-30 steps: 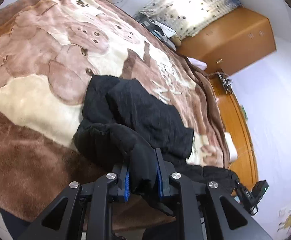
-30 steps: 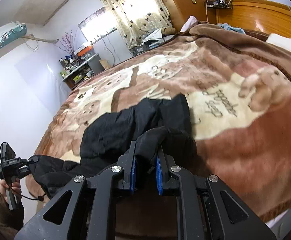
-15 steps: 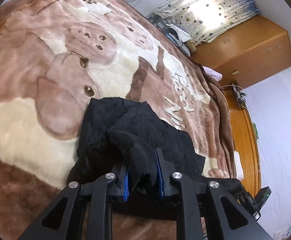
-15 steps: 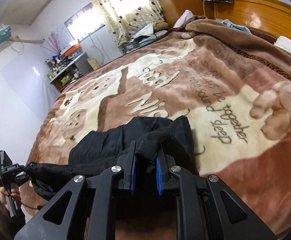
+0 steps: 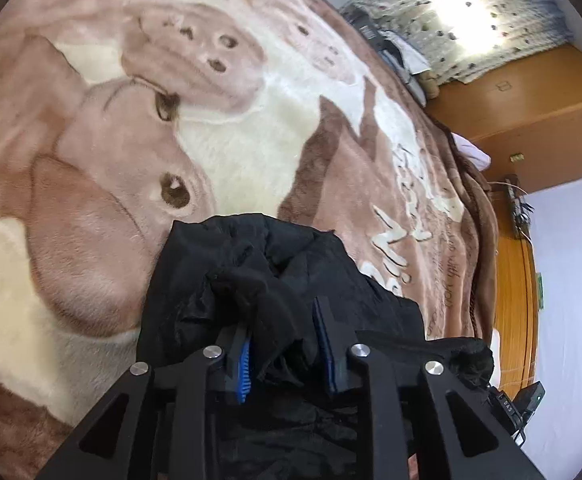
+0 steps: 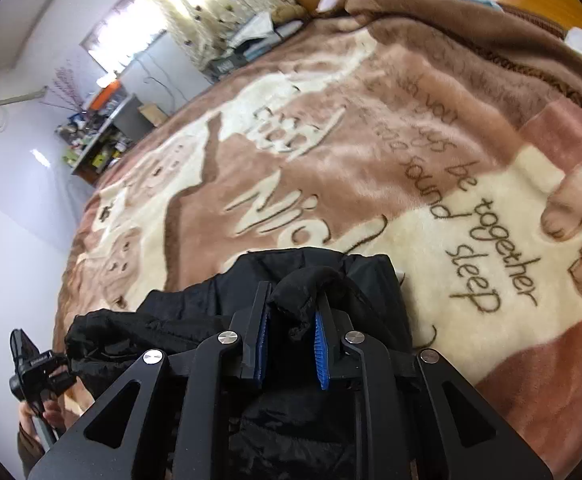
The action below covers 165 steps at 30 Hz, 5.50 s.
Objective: Fold large clothes
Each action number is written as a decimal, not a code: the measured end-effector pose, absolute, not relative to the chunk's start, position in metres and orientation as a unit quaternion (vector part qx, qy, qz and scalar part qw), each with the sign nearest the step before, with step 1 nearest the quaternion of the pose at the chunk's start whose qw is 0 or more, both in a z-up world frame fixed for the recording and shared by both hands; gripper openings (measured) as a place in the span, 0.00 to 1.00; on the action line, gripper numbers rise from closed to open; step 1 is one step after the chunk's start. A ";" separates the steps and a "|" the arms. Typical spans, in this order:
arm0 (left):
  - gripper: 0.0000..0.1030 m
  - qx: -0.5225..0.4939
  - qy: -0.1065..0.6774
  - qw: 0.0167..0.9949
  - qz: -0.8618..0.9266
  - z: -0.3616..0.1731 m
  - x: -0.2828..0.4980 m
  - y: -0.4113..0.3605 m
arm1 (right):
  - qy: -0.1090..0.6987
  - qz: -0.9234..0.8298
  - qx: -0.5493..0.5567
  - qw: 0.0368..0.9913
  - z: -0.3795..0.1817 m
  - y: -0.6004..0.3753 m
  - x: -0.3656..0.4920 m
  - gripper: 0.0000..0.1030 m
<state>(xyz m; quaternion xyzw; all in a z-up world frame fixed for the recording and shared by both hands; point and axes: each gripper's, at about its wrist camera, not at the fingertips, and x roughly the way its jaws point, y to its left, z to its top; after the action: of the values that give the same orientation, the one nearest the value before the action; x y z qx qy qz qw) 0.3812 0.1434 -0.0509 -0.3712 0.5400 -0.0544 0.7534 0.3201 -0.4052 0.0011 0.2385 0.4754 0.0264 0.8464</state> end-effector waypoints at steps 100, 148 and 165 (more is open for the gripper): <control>0.85 0.037 0.539 0.841 0.006 -0.109 0.315 0.079 | 0.496 0.062 -0.002 0.866 -0.078 -0.355 0.265 0.52; 0.90 -0.060 0.545 0.836 -0.029 -0.109 0.315 0.098 | 0.517 0.065 0.043 0.853 -0.090 -0.354 0.287 0.55; 0.94 -0.165 0.612 0.754 -0.170 -0.147 0.347 0.174 | 0.540 0.090 0.215 0.809 -0.107 -0.458 0.280 0.78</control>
<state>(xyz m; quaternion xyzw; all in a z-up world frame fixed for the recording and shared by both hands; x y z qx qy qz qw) 0.3470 0.1743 -0.1465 -0.1652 0.6119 -0.1704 0.7545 0.2797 -0.4579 -0.1072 0.2153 0.5399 0.0900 0.8088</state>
